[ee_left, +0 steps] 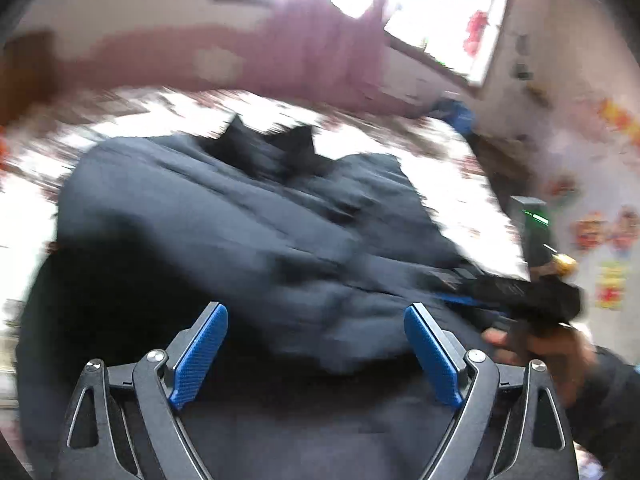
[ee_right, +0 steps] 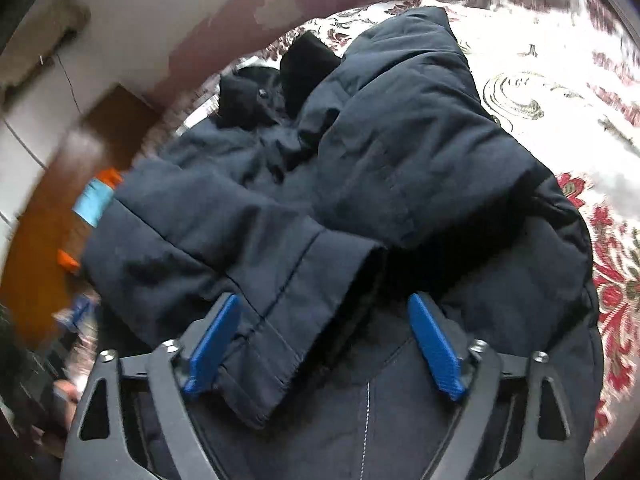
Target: Fold large clothes
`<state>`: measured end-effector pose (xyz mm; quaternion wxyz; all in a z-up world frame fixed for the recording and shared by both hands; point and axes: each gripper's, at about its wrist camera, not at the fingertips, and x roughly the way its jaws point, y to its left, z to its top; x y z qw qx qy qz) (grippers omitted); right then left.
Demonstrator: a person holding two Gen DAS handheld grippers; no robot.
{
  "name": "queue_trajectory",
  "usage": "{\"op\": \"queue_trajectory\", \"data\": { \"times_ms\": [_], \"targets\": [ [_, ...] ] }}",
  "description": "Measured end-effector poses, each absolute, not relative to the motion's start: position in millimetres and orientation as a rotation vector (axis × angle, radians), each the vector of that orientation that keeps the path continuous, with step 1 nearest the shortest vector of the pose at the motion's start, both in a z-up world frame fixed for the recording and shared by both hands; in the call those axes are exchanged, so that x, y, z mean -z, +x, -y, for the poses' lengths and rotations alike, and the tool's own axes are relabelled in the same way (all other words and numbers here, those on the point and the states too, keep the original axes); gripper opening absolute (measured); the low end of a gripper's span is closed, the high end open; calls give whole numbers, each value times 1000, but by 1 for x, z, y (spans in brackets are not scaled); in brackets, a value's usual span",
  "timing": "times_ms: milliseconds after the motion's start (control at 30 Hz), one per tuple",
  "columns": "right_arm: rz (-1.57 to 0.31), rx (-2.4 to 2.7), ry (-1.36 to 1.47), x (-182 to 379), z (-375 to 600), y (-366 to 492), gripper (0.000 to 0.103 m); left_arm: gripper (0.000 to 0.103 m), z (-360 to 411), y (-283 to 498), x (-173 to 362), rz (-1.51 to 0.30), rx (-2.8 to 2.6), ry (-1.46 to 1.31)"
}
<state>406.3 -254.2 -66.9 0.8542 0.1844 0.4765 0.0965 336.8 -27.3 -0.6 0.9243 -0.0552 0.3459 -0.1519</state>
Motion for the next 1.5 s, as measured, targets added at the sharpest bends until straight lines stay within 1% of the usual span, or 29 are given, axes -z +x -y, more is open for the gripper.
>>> {"op": "queue_trajectory", "data": {
  "times_ms": [33, 133, 200, 267, 367, 433, 533, 633, 700, 767, 800, 867, 900, 933, 967, 1000, 1167, 1233, 1367, 1433, 1500],
  "targets": [
    [-1017, -197, 391, 69, 252, 406, 29, 89, 17, 335, -5, -698, 262, -101],
    [-1034, -222, 511, 71, 261, 407, 8, 89, -19, 335, -18, -681, 141, -118],
    [-998, -232, 532, 61, 265, 406, 5, 89, -40, 337, -21, -689, 102, -136],
    [-935, -207, 478, 41, 272, 401, 4, 89, -60, 337, -24, -696, 72, -153],
    [-791, -141, 352, -8, 282, 400, 4, 89, -81, 339, -24, -706, 45, -154],
    [-744, -103, 297, -32, 291, 407, 4, 89, -90, 344, -23, -714, 34, -139],
    [-726, -59, 229, -45, 300, 423, 4, 89, -94, 354, -19, -726, 12, -113],
    [-751, -31, 162, -37, 299, 445, 4, 89, -92, 373, -15, -747, -23, -88],
    [-795, -21, 140, -23, 296, 459, 5, 89, -88, 387, -12, -759, -41, -67],
    [-820, -7, 119, -13, 297, 459, 8, 89, -83, 404, -9, -777, -37, -64],
    [-801, 10, 105, -13, 295, 458, 8, 89, -79, 412, -8, -784, -29, -72],
    [-722, 40, 62, -21, 290, 452, 16, 89, -72, 424, -10, -773, 3, -90],
    [-669, 48, 37, -27, 285, 450, 35, 89, -66, 429, -13, -758, 23, -90],
    [-623, 33, 29, -32, 281, 447, 59, 89, -59, 434, -15, -747, 42, -82],
    [-600, 14, 23, -35, 275, 445, 66, 89, -52, 438, -16, -742, 55, -71],
    [-589, -26, 3, -38, 266, 447, 69, 89, -43, 445, -15, -742, 73, -47],
    [-685, -223, -93, -18, 218, 467, 68, 89, -7, 472, 6, -812, 22, 111],
    [-722, -257, -117, -4, 207, 472, 65, 90, -1, 475, 18, -819, -7, 160],
    [-832, -250, -162, 34, 190, 487, 63, 96, 1, 472, 32, -791, -35, 217],
    [-859, -244, -165, 45, 190, 491, 63, 103, -3, 474, 35, -803, -35, 206],
    [-866, -236, -173, 49, 186, 492, 63, 103, -9, 478, 38, -824, -25, 178]
  ]
}}
